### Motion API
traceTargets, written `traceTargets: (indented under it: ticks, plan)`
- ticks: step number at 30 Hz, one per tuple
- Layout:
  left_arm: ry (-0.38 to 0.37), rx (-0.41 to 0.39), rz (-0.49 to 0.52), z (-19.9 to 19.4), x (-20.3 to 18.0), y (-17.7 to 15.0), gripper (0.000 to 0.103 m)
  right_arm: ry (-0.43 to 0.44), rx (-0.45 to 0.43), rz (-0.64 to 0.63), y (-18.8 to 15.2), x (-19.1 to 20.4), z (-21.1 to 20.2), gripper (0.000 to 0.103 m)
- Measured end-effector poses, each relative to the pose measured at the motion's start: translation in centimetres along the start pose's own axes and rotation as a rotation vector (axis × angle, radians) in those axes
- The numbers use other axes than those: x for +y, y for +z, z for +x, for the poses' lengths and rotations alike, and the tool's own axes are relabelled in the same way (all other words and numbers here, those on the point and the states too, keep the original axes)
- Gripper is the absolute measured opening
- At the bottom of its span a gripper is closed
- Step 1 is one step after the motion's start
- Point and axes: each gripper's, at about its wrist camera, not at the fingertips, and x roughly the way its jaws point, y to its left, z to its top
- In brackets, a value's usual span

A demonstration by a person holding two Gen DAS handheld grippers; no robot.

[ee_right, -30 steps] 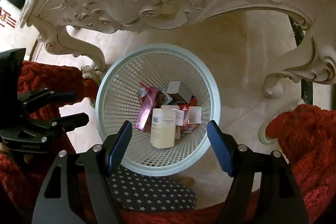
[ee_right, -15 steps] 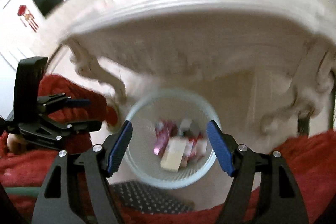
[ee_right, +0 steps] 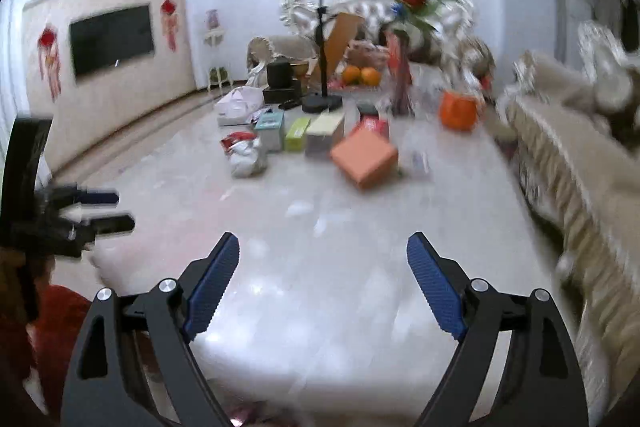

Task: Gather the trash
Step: 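Grasp white crumpled paper bag with left gripper while right gripper grasps orange box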

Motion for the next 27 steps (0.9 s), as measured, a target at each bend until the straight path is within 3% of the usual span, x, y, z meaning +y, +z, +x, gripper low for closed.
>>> traceTargets:
  ticks: [5,10,17,23,24,25,26,27]
  plan:
    - [0.13,0.049,-0.045,7.8,1.2,6.3,0.084,-0.034,0.093,-0.249,4.2,-0.8,8.6,0.082]
    - [0.141,0.089,-0.129,12.6,2.7,8.5,0.084,-0.04,0.192,-0.416,5.8,-0.9,14.2,0.082]
    - [0.14,0.16,-0.138,16.9,2.7,9.8,0.084,-0.035,0.297,-0.464,6.8,-1.5,20.0,0.082]
    - [0.139,0.152,-0.13,17.8,2.7,9.9,0.083,-0.04,0.326,-0.462,6.7,-1.7,22.6,0.082]
    - [0.136,0.143,-0.137,17.8,2.8,9.9,0.081,-0.037,0.326,-0.458,6.6,-1.6,22.7,0.08]
    - [0.144,0.136,-0.136,17.7,2.9,10.0,0.068,-0.035,0.33,-0.45,6.5,-1.5,22.9,0.073]
    - [0.153,0.126,-0.133,17.6,3.0,10.0,0.049,-0.038,0.331,-0.444,6.5,-1.4,22.9,0.073]
    - [0.156,0.122,-0.136,17.5,3.1,10.0,0.041,-0.032,0.332,-0.427,6.5,-1.3,22.9,0.073]
